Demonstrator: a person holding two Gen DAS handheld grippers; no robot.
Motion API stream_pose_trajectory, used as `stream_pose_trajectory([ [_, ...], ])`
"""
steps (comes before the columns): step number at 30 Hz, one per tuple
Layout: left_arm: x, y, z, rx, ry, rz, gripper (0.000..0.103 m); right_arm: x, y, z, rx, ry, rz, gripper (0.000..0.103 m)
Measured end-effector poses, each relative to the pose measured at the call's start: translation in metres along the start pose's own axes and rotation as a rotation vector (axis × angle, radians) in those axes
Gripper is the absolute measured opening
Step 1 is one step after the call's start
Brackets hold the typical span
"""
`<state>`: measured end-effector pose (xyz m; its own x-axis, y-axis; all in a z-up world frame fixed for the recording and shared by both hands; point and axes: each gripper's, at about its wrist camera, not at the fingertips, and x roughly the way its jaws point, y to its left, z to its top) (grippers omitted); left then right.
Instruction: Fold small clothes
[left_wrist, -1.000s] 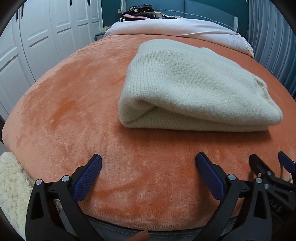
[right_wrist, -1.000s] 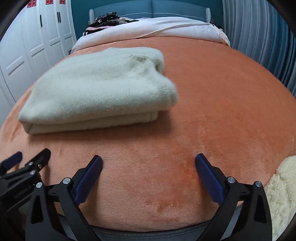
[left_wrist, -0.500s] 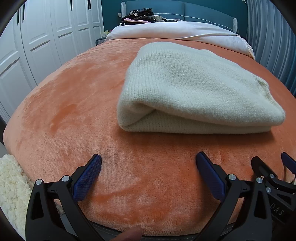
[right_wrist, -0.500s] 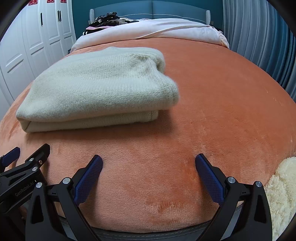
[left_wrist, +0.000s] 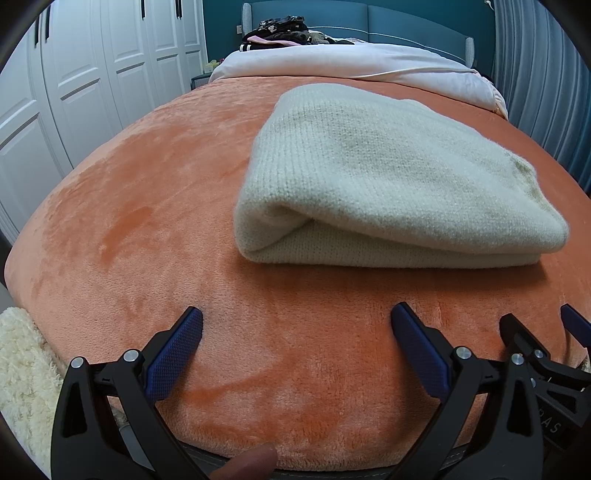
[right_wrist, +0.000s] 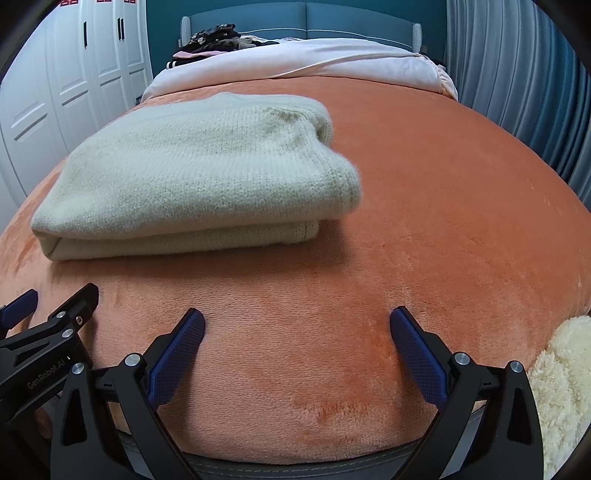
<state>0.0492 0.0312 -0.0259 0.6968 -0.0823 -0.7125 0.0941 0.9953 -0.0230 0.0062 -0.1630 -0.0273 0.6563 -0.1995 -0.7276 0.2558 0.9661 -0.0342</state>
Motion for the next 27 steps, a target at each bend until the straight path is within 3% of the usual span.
stream_pose_trajectory([
  [27, 0.0014, -0.0005, 0.0010, 0.003, -0.003, 0.006, 0.098, -0.0008, 0.0118, -0.0038, 0.007, 0.001, -0.003, 0.098],
])
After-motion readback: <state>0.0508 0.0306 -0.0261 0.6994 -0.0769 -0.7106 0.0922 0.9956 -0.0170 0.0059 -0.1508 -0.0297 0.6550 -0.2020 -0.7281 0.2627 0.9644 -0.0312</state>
